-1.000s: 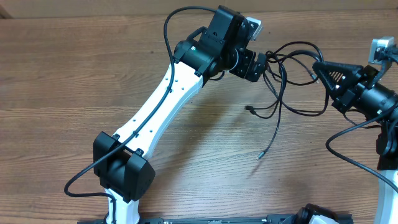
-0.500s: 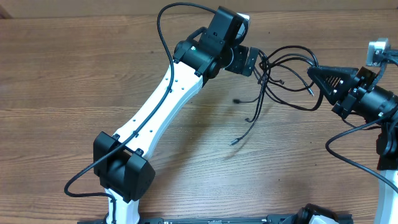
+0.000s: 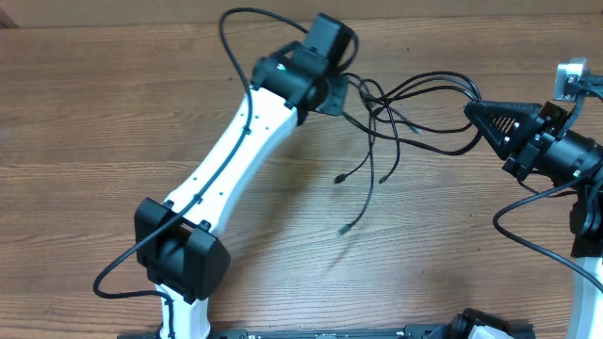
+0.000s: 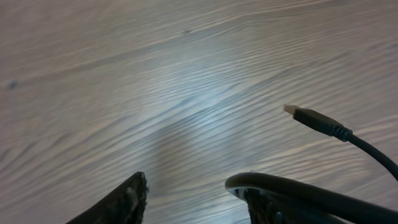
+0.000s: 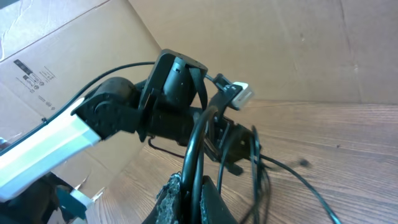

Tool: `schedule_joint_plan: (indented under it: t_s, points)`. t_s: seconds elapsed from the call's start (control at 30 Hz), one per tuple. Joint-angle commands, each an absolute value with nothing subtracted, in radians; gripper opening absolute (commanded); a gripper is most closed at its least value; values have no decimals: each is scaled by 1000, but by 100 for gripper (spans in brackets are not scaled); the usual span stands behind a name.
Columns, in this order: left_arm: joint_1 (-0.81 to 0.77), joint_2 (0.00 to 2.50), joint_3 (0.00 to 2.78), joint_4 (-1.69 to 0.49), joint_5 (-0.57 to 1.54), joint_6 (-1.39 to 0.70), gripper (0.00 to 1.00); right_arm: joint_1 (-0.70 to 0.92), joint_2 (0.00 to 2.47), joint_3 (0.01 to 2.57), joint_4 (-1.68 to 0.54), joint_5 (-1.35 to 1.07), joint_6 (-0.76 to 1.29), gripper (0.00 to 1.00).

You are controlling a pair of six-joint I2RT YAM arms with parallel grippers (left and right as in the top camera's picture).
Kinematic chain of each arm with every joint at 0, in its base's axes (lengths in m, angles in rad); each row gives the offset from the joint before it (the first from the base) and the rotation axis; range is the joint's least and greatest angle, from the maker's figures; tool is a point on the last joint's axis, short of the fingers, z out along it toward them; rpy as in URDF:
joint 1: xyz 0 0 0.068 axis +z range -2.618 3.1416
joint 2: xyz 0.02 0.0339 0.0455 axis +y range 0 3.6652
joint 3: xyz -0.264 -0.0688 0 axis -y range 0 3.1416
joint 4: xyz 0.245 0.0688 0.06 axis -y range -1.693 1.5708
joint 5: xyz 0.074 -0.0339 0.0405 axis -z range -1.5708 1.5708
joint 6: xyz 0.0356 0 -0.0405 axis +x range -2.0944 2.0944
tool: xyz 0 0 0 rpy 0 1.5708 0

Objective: Untangle cables

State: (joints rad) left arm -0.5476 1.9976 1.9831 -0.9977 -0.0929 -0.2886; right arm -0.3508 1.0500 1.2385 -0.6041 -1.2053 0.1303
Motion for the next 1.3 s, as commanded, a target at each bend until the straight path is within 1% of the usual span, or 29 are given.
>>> schedule_joint_plan:
  t_s: [0.0,0.1,0.23,0.4,0.8,0.87,0.97,1.07,1.27]
  points:
    - [-463,1969,2004,-1041,-165,-354,41,-347,1032,1266,-596,-1236,134,4]
    - [-424,1969,2004,-1071,-151,-389,24,-348,1032,1266,-595,-1230,133,4]
    - [-396,1969,2004,-1082,-65,-389,4,-348,1032,1266,-596,-1198,133,4]
    - [-392,1969,2004,-1080,-9,-389,4,-348,1032,1265,-615,-1086,134,4]
    - [-393,1969,2004,-1080,1,-390,4,-348,1085,1264,-897,-305,134,4]
    - [-393,1969,2004,-1080,1,-390,4,-348,1108,1264,-932,-192,134,8]
    - [-393,1969,2004,-1080,1,-390,4,-348,1153,1264,-970,-57,134,9]
    - [-393,1969,2004,-1080,1,-390,4,-348,1205,1264,-995,14,134,11]
    - [-393,1969,2004,-1077,1,-390,4,-348,1336,1264,-1017,-28,133,11]
